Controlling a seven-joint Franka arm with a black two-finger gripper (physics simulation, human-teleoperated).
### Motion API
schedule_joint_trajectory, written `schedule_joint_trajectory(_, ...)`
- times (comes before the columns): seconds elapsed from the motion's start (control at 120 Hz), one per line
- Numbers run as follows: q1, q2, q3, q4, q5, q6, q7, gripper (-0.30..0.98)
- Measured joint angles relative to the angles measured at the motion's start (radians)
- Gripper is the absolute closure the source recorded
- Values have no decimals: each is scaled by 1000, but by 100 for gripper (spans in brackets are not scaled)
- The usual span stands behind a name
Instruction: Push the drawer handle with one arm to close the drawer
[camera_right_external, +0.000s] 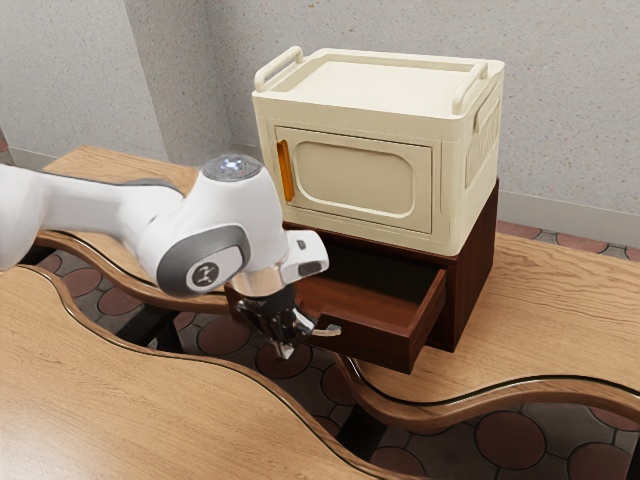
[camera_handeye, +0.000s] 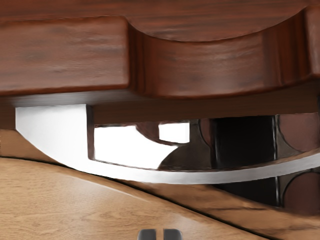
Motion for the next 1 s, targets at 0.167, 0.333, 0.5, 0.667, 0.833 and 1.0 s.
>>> schedule_joint_trajectory(0.167,-1,60,-3,50,25,38,-6,78)
schedule_joint_trajectory(0.333,1,121,-2,128,38,54,-2,78)
schedule_joint_trajectory(0.5,3,180,2,209,44,58,19,78)
schedule_joint_trajectory(0.667,12,241,13,284,45,56,50,79)
schedule_joint_trajectory(0.833,14,293,27,356,45,54,82,78)
schedule_joint_trajectory(1.0,19,340,38,416,46,53,115,78)
